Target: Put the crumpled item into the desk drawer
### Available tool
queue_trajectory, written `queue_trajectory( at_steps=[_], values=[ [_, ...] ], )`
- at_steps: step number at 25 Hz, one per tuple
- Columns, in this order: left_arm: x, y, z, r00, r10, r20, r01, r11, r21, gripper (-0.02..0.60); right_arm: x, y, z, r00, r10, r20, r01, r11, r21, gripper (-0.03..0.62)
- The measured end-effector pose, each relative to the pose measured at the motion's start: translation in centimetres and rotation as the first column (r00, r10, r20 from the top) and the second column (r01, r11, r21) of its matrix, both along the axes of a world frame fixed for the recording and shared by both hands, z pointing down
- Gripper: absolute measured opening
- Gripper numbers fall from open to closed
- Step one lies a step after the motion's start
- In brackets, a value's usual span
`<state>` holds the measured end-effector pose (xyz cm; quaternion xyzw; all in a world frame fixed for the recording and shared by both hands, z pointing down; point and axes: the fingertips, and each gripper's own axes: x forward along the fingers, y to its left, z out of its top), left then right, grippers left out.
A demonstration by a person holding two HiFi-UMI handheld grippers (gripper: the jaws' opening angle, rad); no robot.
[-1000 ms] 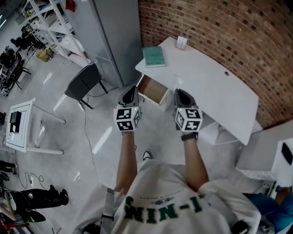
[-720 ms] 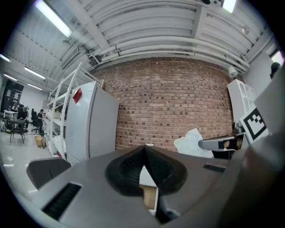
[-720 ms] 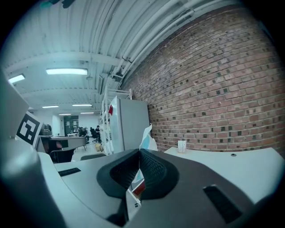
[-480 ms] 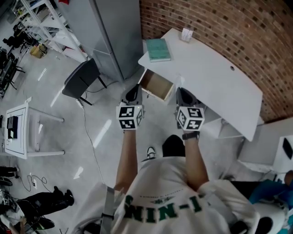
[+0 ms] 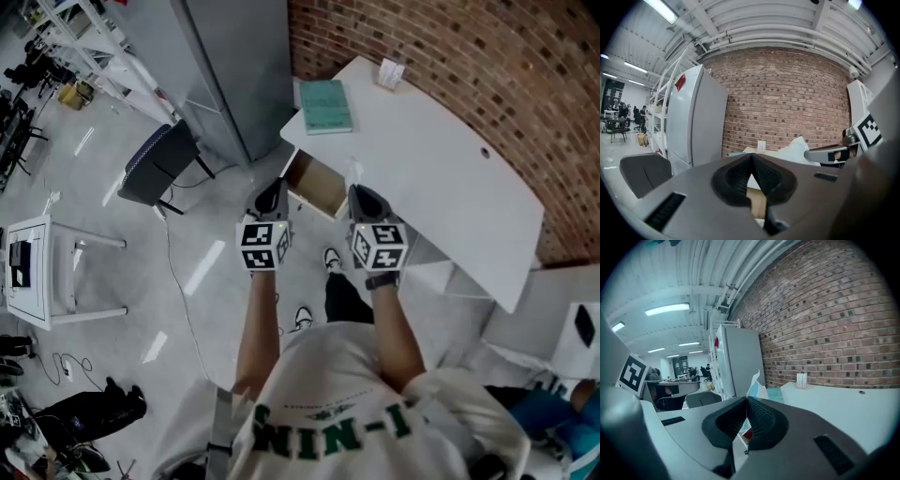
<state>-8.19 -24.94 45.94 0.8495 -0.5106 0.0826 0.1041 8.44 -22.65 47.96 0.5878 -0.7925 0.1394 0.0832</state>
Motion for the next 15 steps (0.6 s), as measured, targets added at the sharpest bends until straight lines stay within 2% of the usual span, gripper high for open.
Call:
queue_trajectory(
  at_steps=[6,15],
  values=[
    [1.2,-3.6,2.4,1.000,-0.020,0.006,0.021,0.999,-0.050,-0.003,0.3,-3.9,2.8,0.999,-0.043,0.003,0.043,0.997,-0.058,0.002],
    [2.1,-6.3,7.1,1.000,-0.026,0.012,0.027,0.991,-0.134,-0.003,1.0,-7.0,8.1,0.998,-0.060,0.009,0.061,0.983,-0.171,0.002]
  ],
)
